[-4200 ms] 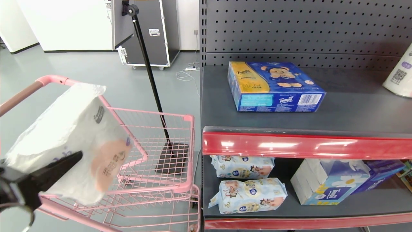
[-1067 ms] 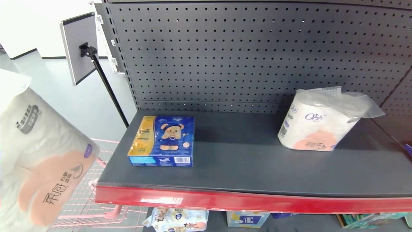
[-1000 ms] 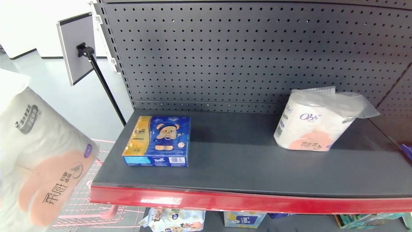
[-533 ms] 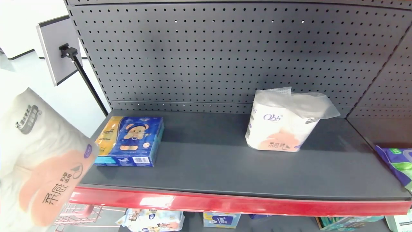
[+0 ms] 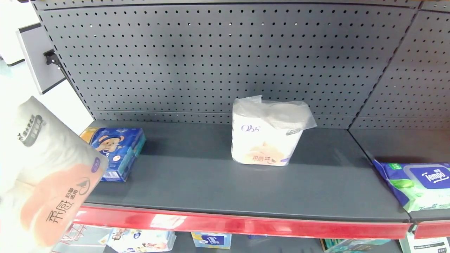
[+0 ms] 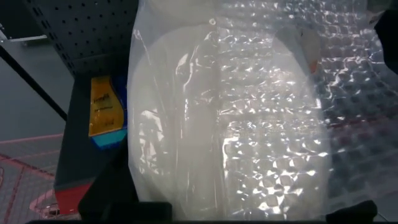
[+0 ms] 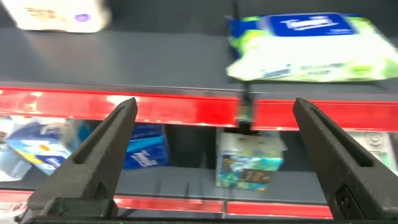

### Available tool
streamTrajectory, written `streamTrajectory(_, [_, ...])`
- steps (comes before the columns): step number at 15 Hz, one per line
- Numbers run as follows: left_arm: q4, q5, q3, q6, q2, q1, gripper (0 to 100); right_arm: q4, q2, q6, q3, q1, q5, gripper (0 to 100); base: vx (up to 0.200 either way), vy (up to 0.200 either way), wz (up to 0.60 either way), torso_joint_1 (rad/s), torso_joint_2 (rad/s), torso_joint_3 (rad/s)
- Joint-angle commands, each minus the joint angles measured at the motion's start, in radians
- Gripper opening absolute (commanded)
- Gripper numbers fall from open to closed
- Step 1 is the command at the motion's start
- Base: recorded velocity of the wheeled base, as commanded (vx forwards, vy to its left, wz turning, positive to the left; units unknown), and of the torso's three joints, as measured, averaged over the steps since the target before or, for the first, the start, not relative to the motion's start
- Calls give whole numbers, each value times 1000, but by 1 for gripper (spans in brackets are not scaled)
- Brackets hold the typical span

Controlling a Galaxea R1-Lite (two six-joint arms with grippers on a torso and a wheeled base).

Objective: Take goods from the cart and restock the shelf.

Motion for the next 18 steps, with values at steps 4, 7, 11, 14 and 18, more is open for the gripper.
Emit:
streamTrajectory(4, [0, -8, 4, 14, 5, 0, 0, 0, 86, -18, -140, 9, 12, 100, 0, 0, 0, 0, 0, 0])
streamTrajectory(7, [-12, -81, -10, 15, 44, -2, 0, 6, 620, 70, -633, 40, 52, 100, 0, 0, 0, 0, 0, 0])
streamTrajectory(11, [-181, -121, -30, 24, 206, -2, 0, -83, 889, -55, -567, 179, 164, 100, 0, 0, 0, 0, 0, 0])
streamTrajectory(14, [-224, -139, -21, 47, 272, 0, 0, -178, 1120, -41, -588, 215, 441, 100, 0, 0, 0, 0, 0, 0])
streamTrajectory(18, [-221, -132, -21, 80, 315, 1, 0, -566, 1501, -196, -640, 201, 642, 100, 0, 0, 0, 0, 0, 0])
